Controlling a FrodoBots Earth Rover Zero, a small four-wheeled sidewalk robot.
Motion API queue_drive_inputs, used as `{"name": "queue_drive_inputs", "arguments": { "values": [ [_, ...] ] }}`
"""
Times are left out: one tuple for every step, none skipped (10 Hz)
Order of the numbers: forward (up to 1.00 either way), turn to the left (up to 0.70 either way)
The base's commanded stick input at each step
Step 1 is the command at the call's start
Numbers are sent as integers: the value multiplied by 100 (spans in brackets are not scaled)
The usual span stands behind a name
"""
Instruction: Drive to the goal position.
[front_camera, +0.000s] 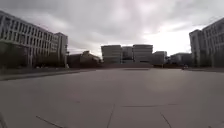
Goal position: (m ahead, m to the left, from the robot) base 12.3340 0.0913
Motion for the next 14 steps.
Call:
{"name": "queue_drive_inputs", "arguments": {
  "values": [
    [100, 7],
    [100, 0],
    [100, 2],
    [100, 5],
    [100, -23],
    [100, -32],
    [100, -31],
    [100, -9],
    [100, 2],
    [100, 3],
    [100, 0],
    [100, 0],
    [100, 0],
    [100, 9]
  ]
}}
